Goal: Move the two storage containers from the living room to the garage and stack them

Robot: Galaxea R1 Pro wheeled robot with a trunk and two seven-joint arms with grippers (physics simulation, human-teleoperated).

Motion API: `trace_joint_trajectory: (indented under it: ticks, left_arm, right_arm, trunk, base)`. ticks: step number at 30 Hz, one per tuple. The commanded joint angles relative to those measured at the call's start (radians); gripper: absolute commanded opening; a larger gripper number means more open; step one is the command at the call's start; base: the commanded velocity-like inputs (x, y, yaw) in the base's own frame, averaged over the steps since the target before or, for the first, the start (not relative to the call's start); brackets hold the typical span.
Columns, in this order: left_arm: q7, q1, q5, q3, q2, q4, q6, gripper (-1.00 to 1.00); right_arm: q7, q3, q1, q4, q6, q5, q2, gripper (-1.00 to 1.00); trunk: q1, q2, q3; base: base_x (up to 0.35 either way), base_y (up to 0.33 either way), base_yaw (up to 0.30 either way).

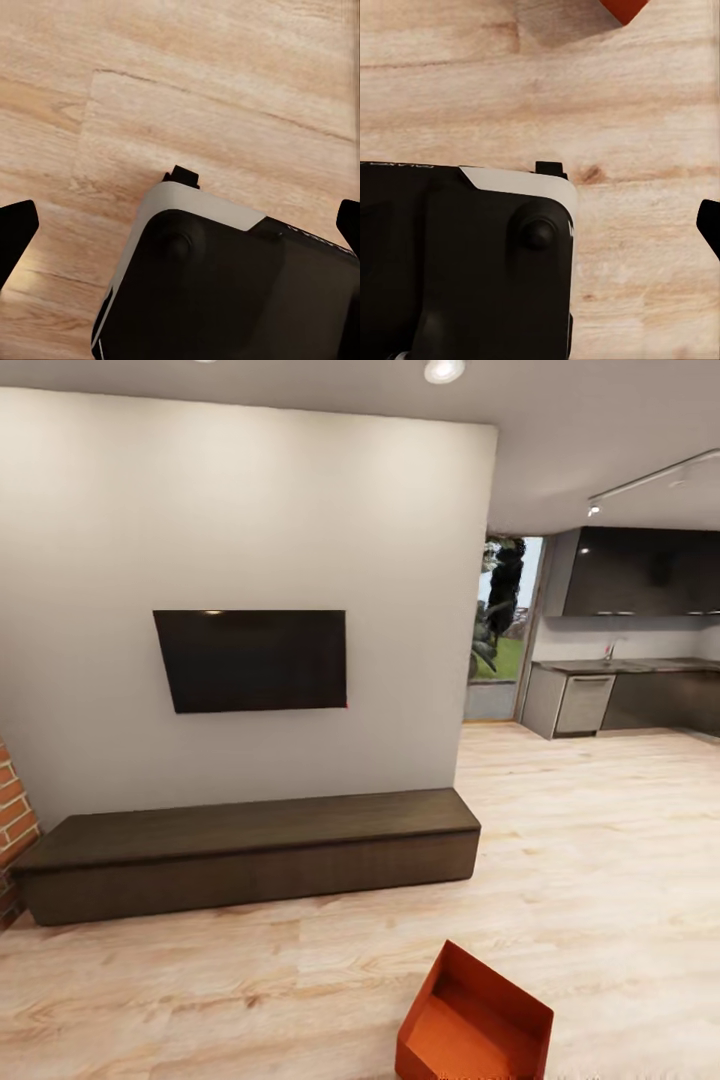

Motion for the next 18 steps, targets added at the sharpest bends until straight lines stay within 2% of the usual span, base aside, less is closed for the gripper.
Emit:
trace_joint_trajectory:
  ticks: [1,18]
  left_arm:
    - [0.001,-0.001,0.0,0.007,0.0,0.0,-0.001,1.0]
    - [0.001,0.0,-0.008,0.007,0.0,-0.009,-0.001,1.0]
  right_arm:
    - [0.002,0.005,-0.002,0.003,-0.006,-0.001,0.0,1.0]
    - [0.001,0.005,-0.001,0.003,-0.008,-0.002,0.0,1.0]
  trunk:
    - [0.0,-0.002,-0.002]
    - [0.0,-0.002,-0.002]
  base:
    - [0.0,0.0,-0.243]
    - [0.0,0.0,-0.243]
